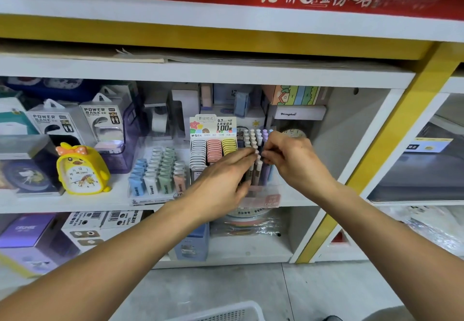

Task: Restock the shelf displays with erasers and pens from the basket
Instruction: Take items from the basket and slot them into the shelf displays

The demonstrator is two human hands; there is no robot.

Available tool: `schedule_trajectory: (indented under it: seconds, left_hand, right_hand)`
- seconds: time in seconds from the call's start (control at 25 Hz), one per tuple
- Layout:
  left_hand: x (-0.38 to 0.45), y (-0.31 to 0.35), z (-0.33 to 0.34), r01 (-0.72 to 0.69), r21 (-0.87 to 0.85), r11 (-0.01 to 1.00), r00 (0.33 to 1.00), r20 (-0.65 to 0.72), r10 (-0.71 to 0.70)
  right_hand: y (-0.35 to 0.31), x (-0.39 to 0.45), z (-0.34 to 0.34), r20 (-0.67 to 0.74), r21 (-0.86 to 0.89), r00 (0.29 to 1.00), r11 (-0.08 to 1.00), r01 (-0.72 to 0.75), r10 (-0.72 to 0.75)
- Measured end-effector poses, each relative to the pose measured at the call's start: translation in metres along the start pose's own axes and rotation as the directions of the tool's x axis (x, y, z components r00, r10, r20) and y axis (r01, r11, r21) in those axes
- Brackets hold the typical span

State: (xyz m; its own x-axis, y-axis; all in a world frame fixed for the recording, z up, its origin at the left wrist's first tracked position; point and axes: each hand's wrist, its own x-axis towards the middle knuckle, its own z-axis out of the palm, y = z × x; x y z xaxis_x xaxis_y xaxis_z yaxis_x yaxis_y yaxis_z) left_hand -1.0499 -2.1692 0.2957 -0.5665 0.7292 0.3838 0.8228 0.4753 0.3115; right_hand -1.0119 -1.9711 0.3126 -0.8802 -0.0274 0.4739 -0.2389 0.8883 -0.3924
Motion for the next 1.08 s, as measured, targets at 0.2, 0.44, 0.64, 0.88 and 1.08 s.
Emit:
schedule_trajectory:
  seconds: [0.2, 0.44, 0.64, 0.88, 1.08]
  left_hand:
    - [0.001, 0.005, 0.000, -0.023, 0.008, 1.000, 0.999, -0.023, 0.023]
    - [-0.003, -0.003, -0.005, 0.010, 0.013, 1.000, 1.000, -0.030, -0.010]
    - [-0.009, -0.038, -0.035, 0.318, 0.124, 0.940, 0.942, -0.151, -0.299]
    - [-0.012, -0.057, -0.041, 0.437, 0.098, 0.894, 0.899, -0.009, -0.439]
    - [-0.010, -0.062, -0.038, 0.442, 0.064, 0.895, 0.897, -0.029, -0.441]
  right_hand:
    - [0.000, 0.011, -0.001, 0.007, -0.122, 0.998, 0.990, 0.069, -0.068]
    - [-0.013, 0.009, 0.002, 0.077, -0.274, 0.997, 0.961, 0.028, -0.007]
    - [-0.049, 0.011, 0.005, -0.008, -0.100, 0.995, 0.990, 0.098, -0.100]
    - [-0.079, 0.016, 0.035, 0.176, -0.147, 0.979, 0.981, 0.127, -0.101]
    - [-0.078, 0.020, 0.035, 0.118, -0.093, 0.989, 0.991, 0.100, -0.089]
